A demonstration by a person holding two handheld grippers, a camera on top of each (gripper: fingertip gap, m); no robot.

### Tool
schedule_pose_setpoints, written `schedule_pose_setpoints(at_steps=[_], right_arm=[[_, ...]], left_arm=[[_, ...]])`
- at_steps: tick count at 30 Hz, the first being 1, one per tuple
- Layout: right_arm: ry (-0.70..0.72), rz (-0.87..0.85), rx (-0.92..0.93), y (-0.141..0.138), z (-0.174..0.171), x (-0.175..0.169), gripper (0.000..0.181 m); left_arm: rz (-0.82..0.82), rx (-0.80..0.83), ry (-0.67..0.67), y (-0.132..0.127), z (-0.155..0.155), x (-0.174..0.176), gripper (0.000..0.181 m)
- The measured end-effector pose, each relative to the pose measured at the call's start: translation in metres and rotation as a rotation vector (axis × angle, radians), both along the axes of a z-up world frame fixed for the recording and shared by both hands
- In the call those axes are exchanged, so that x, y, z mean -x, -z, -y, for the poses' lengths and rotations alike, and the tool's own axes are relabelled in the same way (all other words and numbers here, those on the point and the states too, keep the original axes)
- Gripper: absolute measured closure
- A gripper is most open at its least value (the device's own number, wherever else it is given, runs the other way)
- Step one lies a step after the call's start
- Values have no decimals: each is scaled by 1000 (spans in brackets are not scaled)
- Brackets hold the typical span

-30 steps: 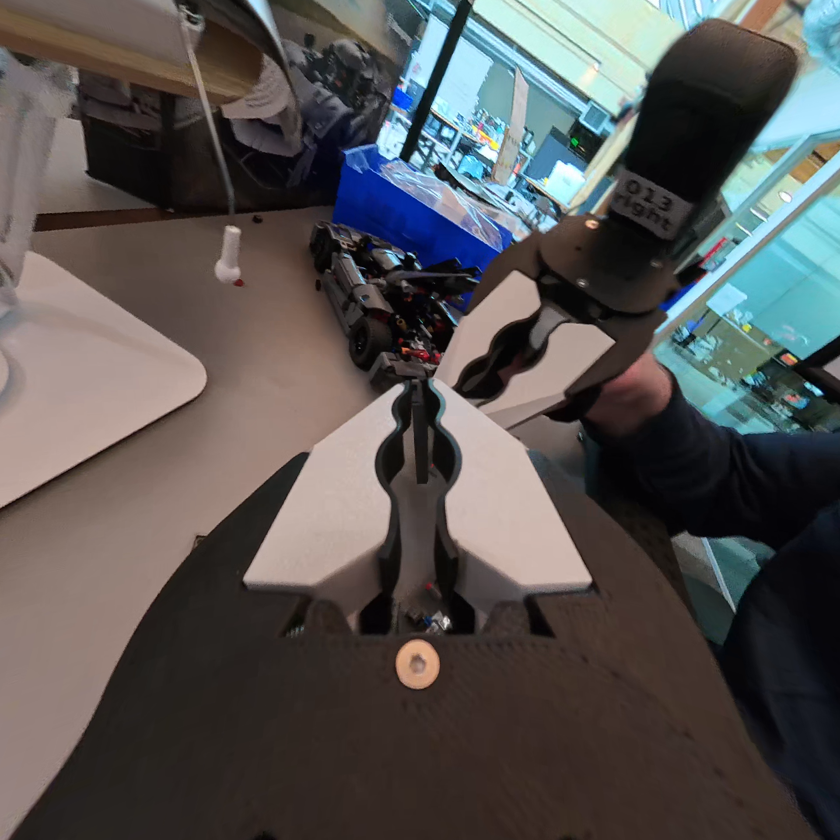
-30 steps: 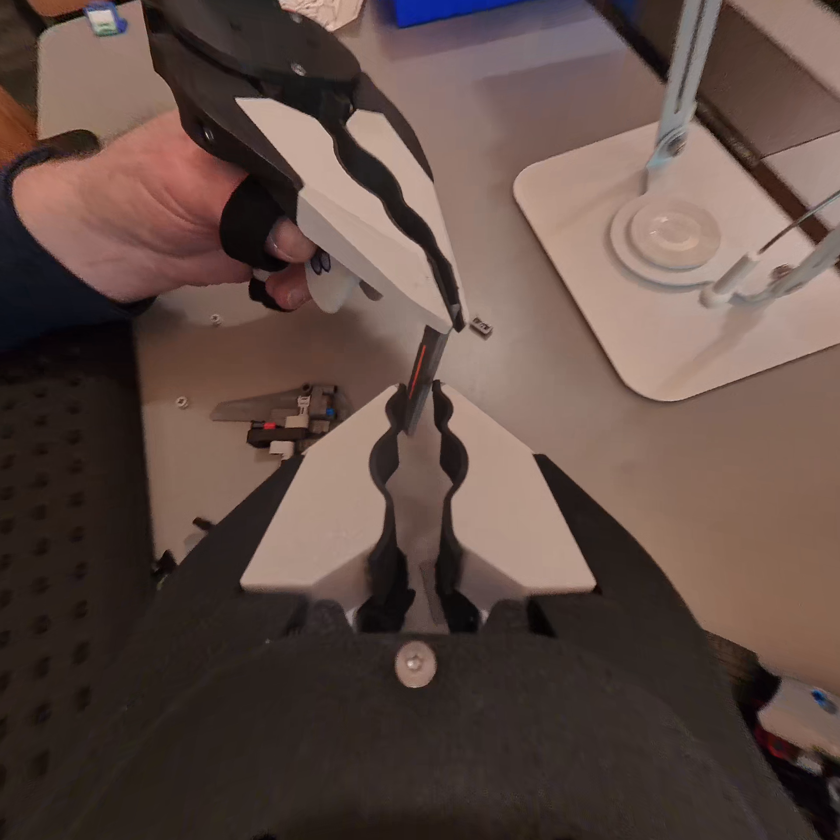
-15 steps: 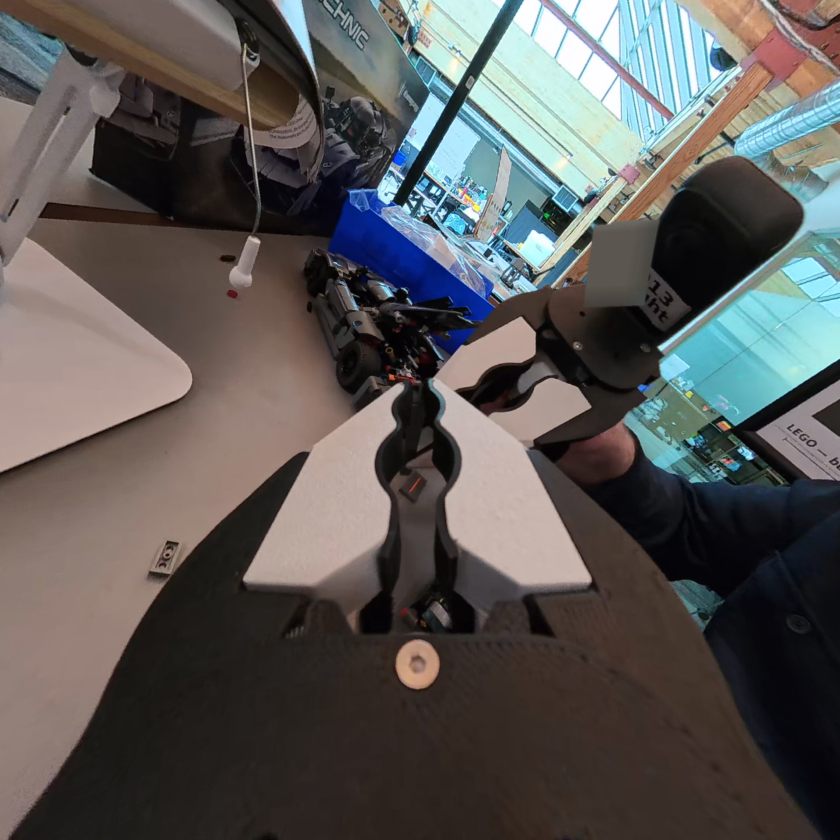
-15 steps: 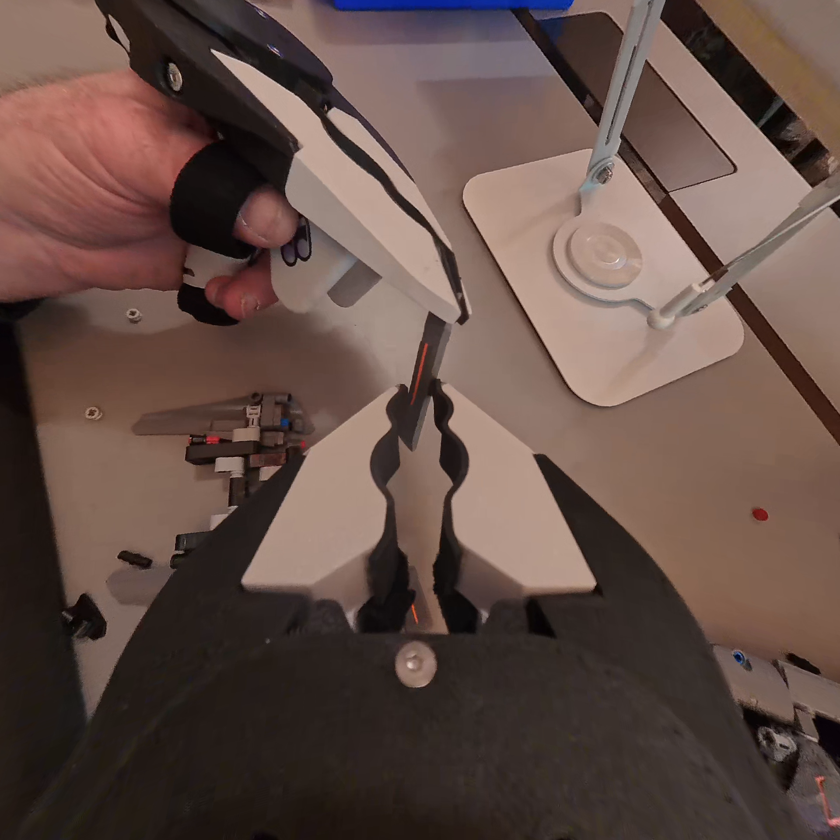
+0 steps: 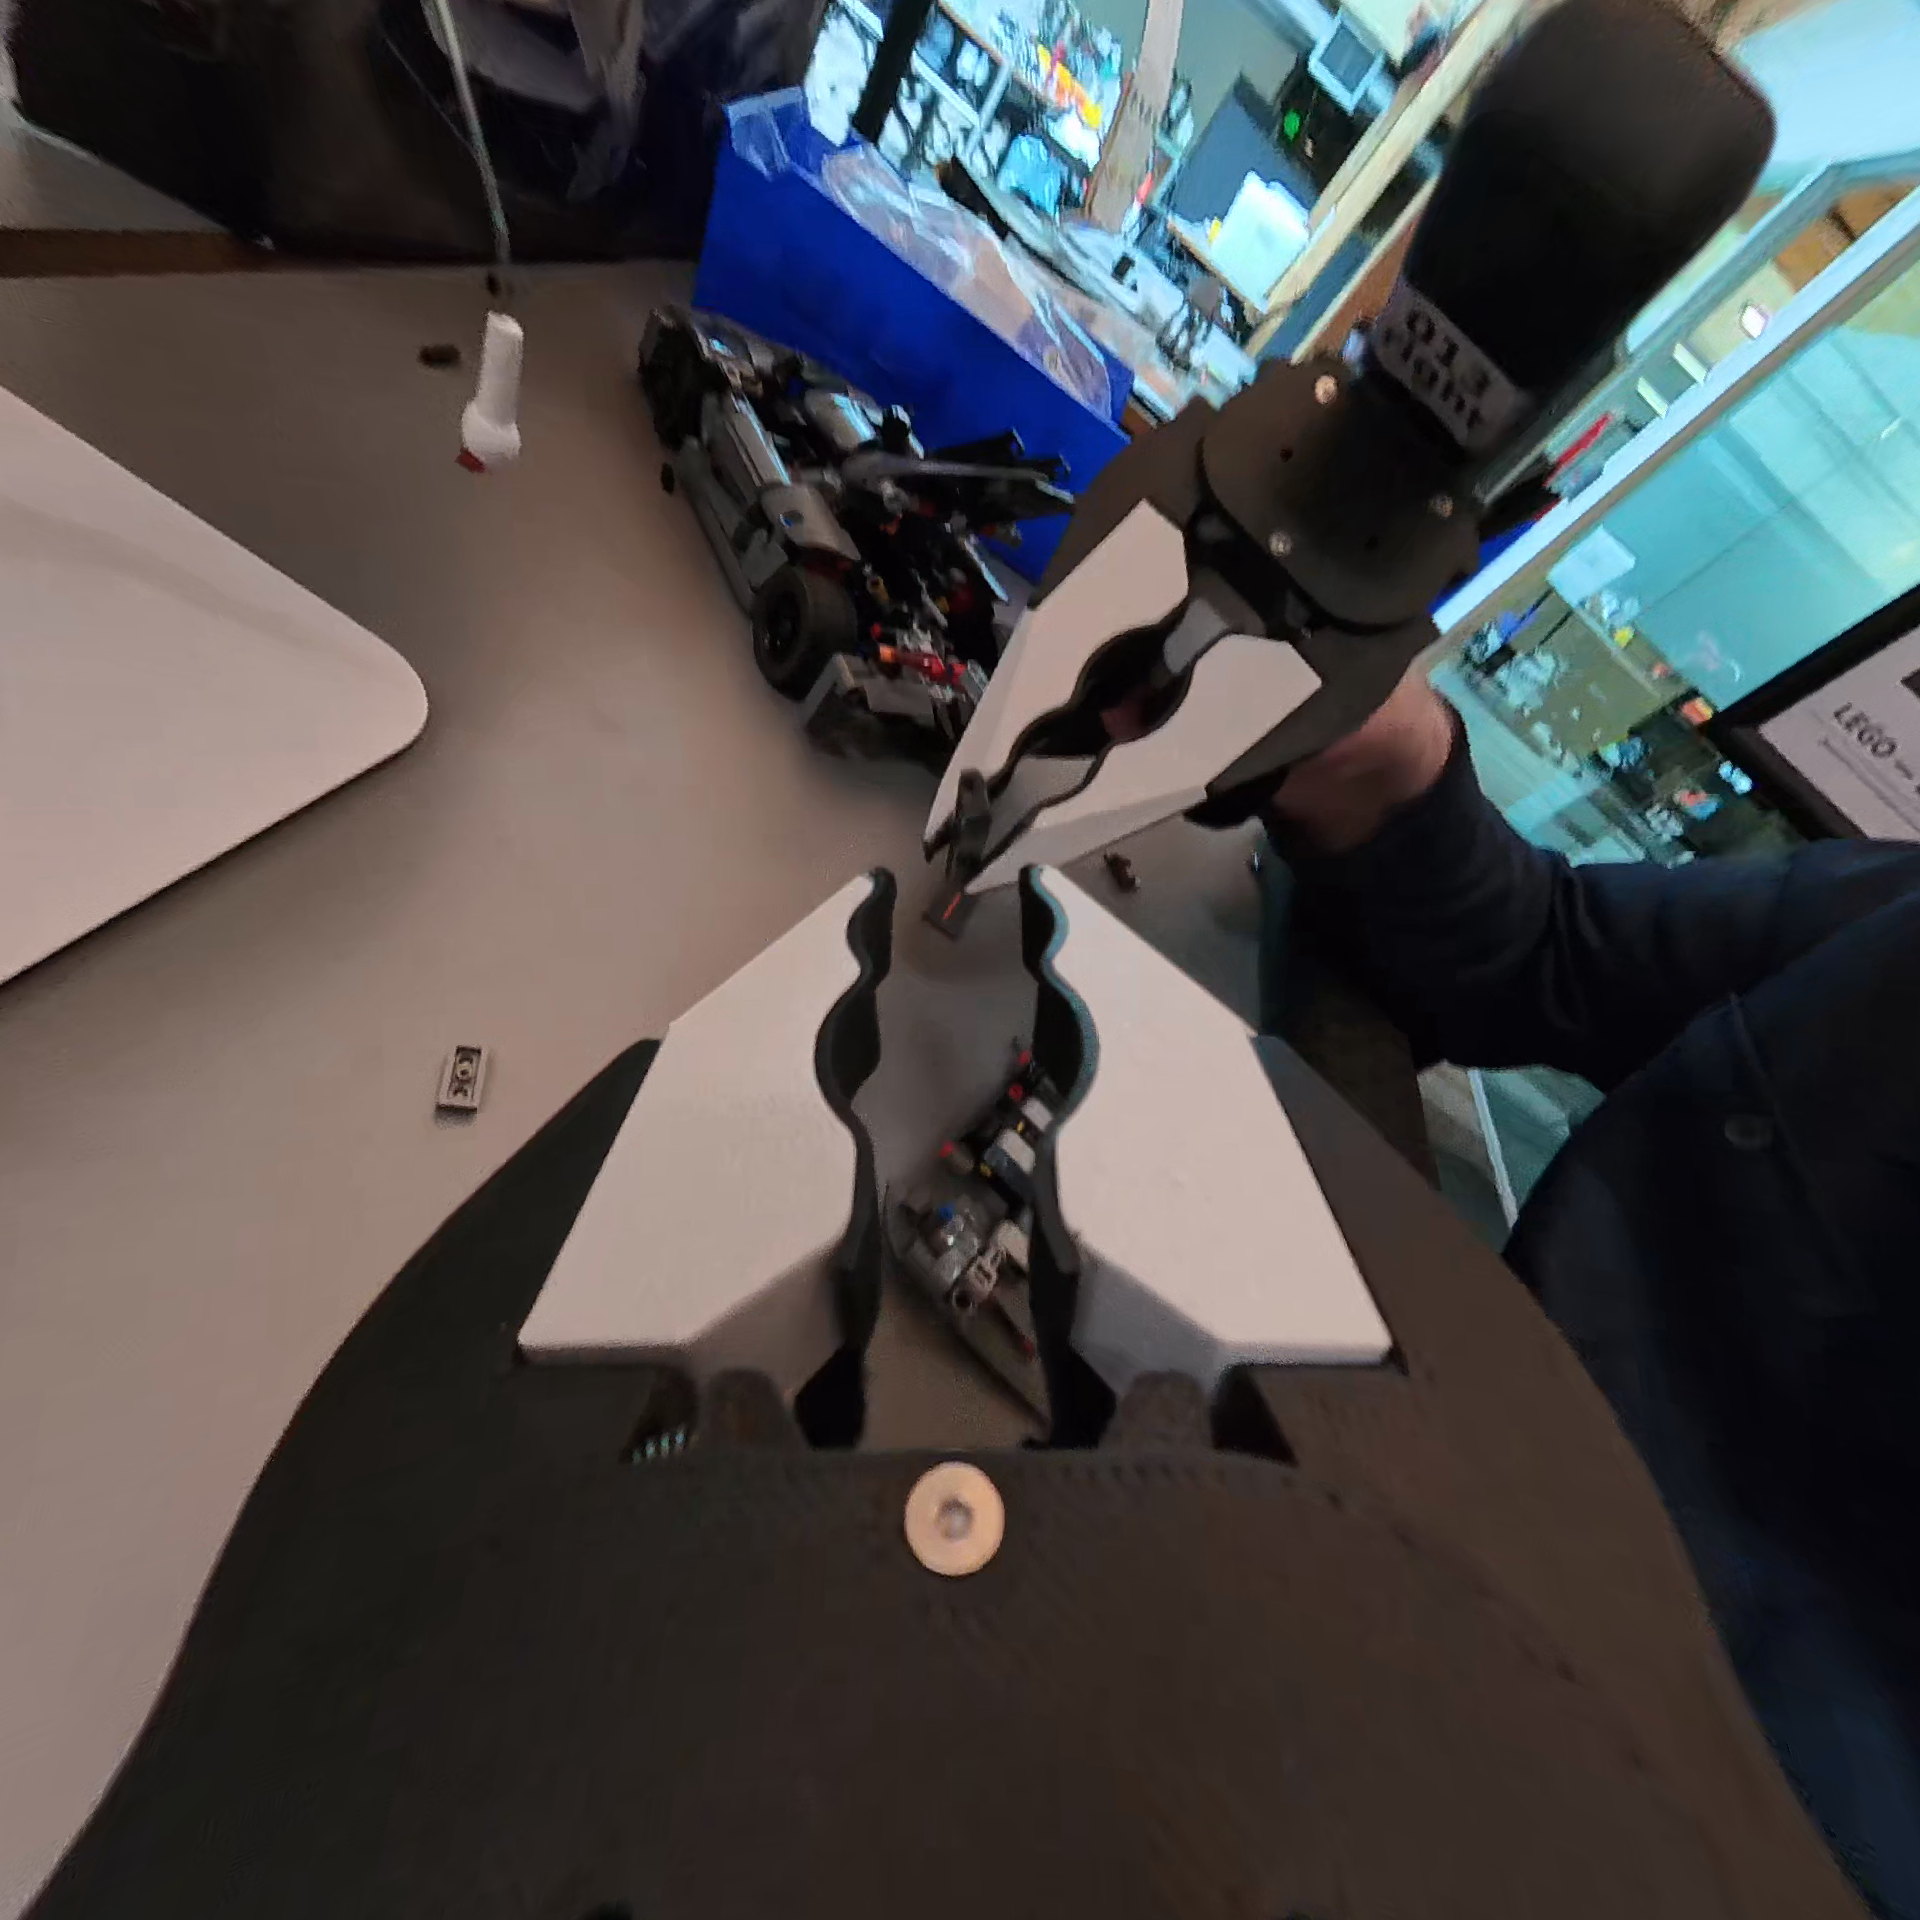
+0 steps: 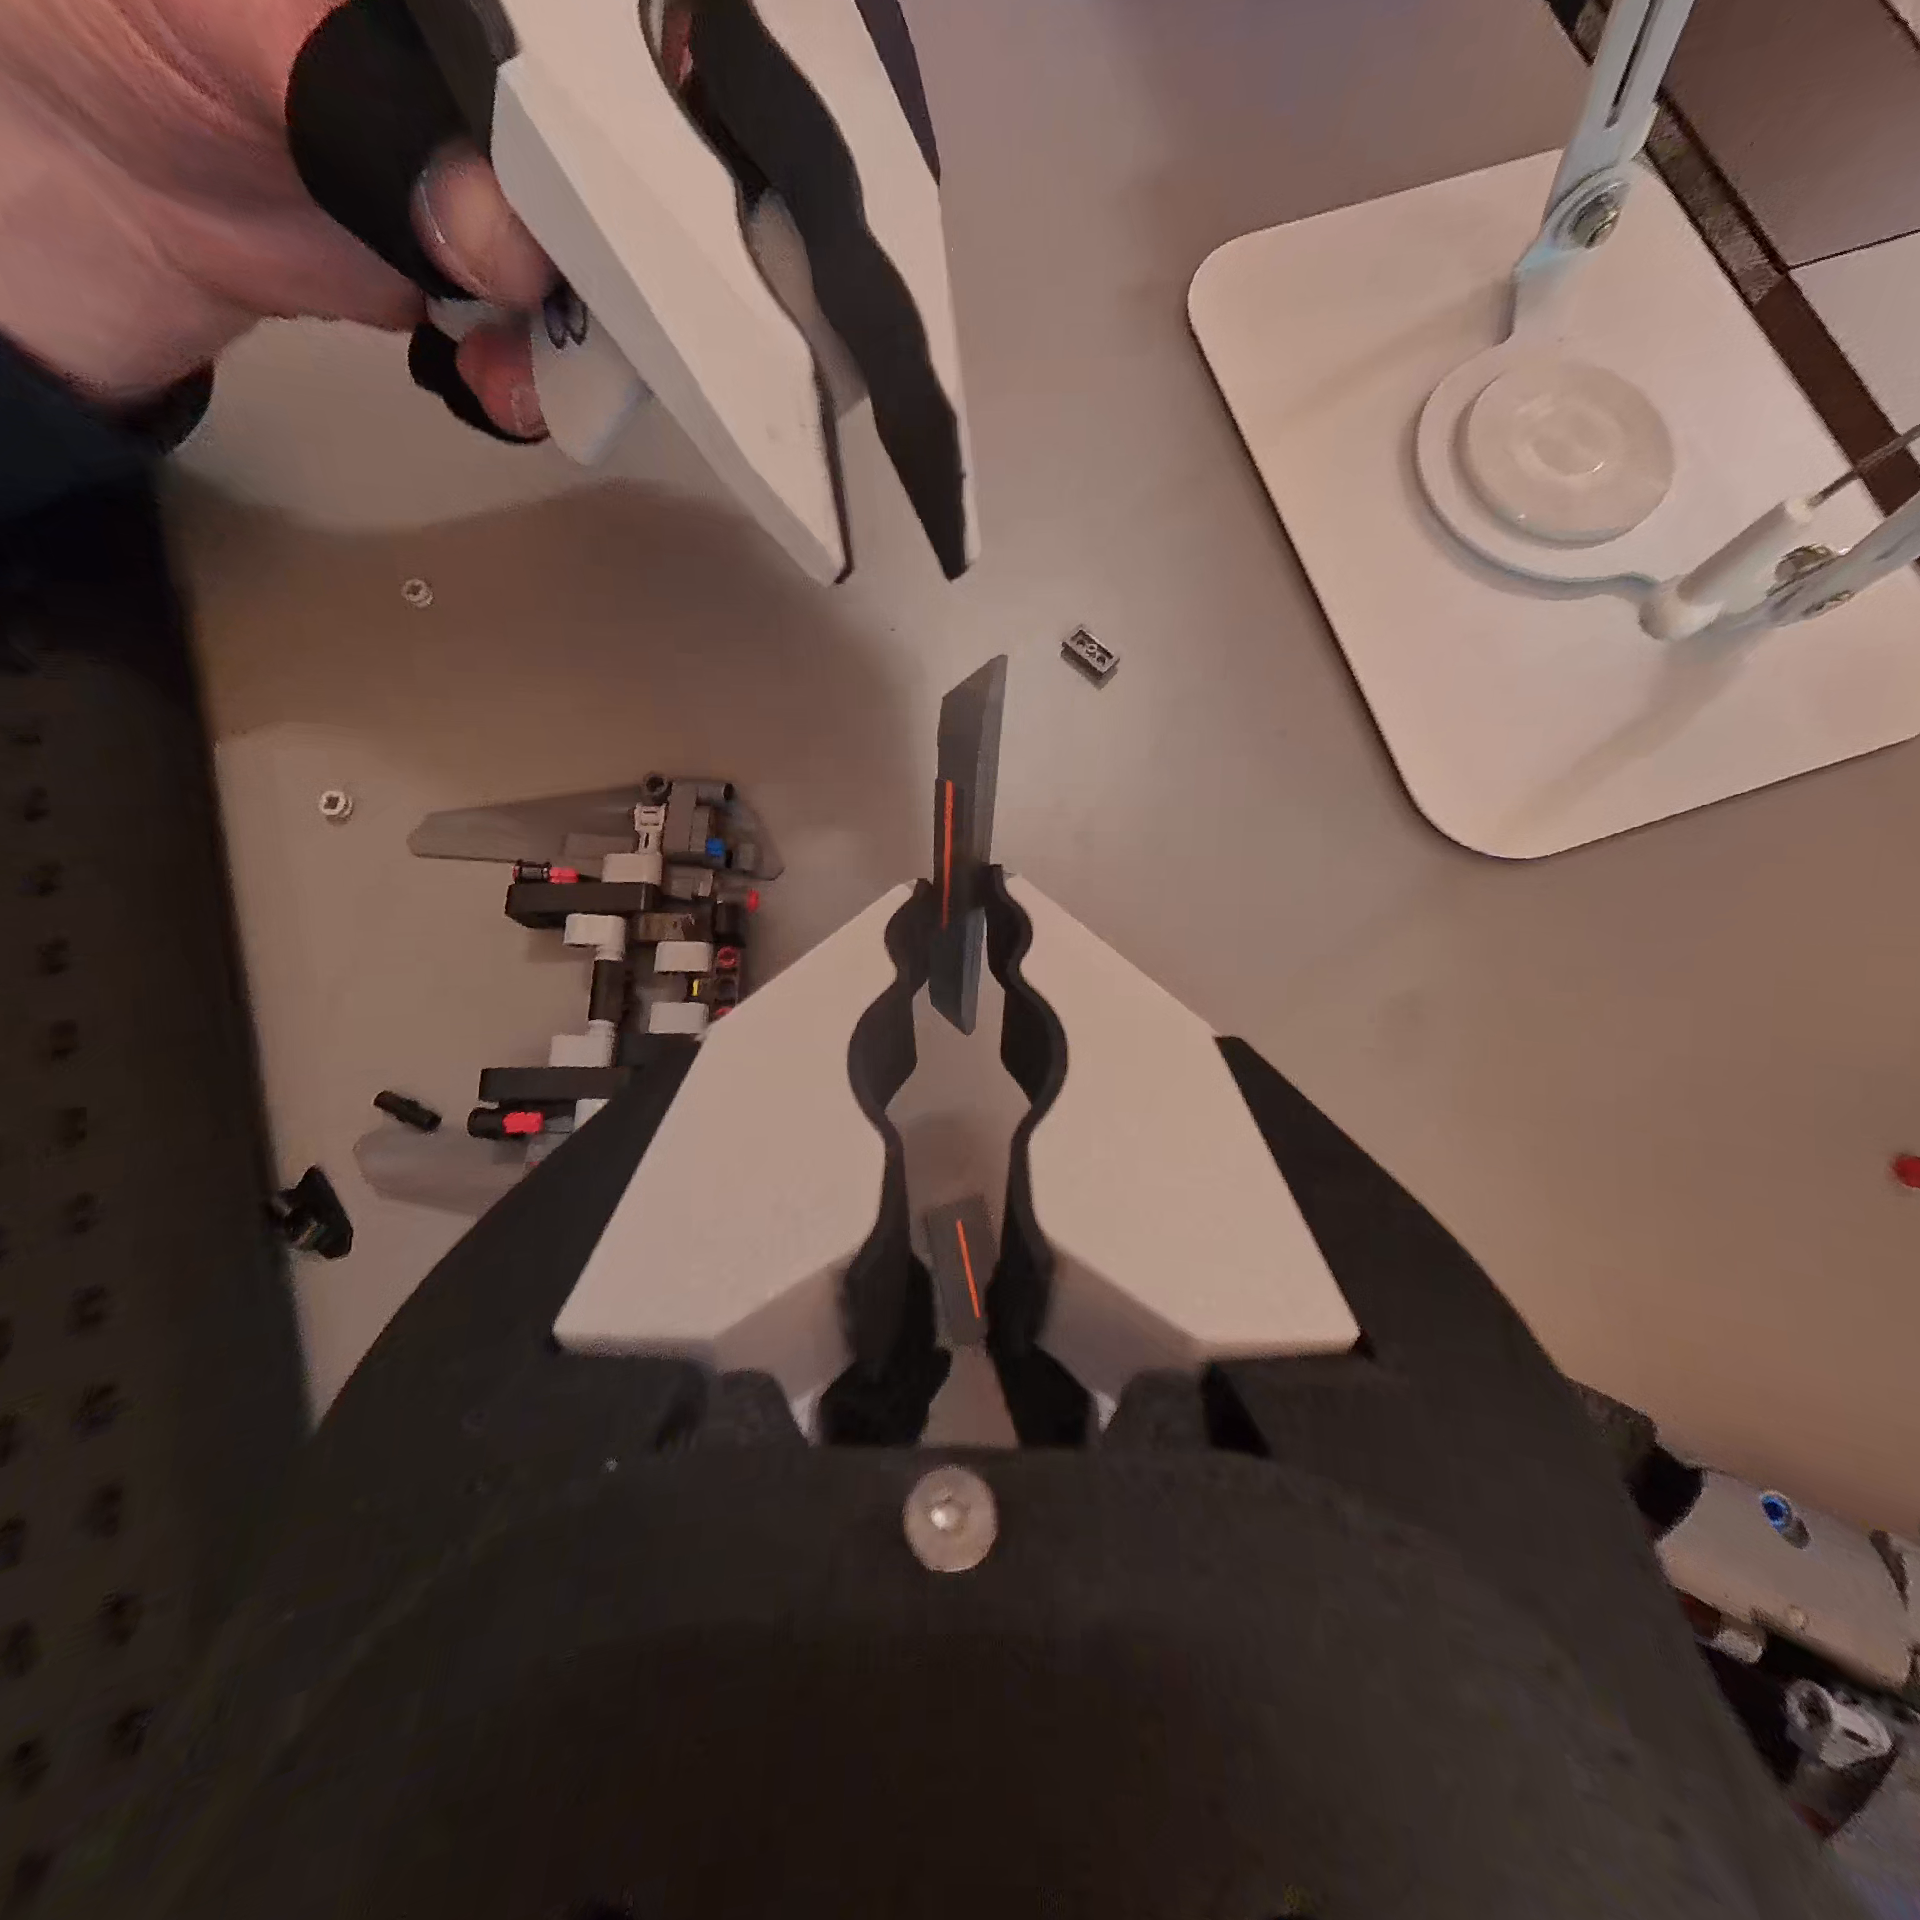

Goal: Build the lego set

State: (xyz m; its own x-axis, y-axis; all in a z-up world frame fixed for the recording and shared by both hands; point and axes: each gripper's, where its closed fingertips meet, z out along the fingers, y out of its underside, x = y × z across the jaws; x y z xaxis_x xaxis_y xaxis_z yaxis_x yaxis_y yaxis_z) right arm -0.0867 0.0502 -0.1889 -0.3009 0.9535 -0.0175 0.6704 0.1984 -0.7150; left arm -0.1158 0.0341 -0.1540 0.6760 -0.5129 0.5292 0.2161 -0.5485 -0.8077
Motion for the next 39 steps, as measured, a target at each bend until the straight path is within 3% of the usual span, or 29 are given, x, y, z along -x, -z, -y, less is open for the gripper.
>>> schedule_pose_setpoints(at_steps=[5,13,23,39], right_arm=[[-78,64,123,6,15,-10,174],[-172,232,203,31,33,-28,174],[-216,293,273,40,42,-34,174],[-218,163,189,24,37,-22,174]], left_arm=[[-156,62,49,22,7,-4,154],[-319,-27,152,30,7,-27,145],[-391,-6,300,54,17,-50,168],[-406,-114,286,34,17,-49,173]])
